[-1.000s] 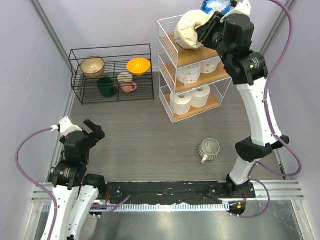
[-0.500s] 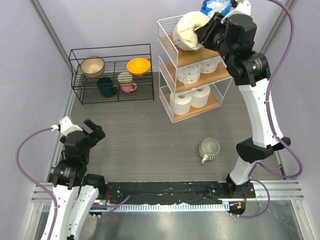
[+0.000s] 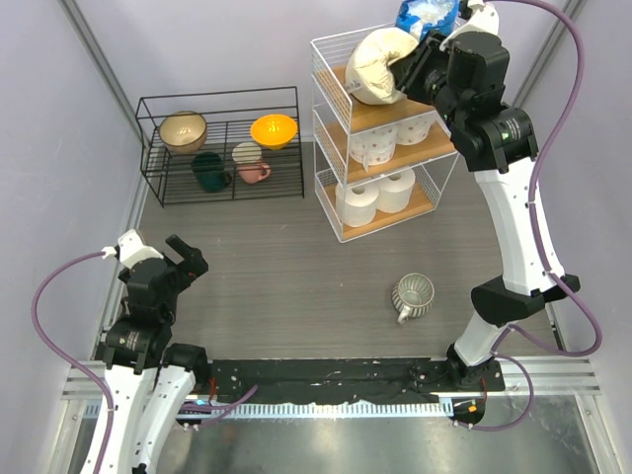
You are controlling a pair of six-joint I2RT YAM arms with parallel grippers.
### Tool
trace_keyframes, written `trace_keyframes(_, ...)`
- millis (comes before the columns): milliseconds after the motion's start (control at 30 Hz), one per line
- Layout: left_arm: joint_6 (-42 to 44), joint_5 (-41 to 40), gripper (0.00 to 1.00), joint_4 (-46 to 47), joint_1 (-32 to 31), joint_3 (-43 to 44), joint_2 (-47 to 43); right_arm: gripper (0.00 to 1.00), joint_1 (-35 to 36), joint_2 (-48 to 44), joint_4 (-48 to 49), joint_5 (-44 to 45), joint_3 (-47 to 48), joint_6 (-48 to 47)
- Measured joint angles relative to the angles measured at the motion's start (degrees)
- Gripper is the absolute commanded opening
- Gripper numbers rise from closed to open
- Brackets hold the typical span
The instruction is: Place and organize the paper towels onto the shelf
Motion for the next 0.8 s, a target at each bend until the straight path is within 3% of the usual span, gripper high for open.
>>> trace_keyframes(433, 0.00, 0.04, 1.00, 0.00, 0.00, 0.00, 0.00, 0.56, -1.11, 0.00, 0.94, -0.09, 0.00, -0.02)
trace_keyframes(800, 0.02, 0.04, 1.00, 0.00, 0.00, 0.00, 0.00, 0.63, -2.01, 0.11, 3.15, -1.25, 0.00, 0.04)
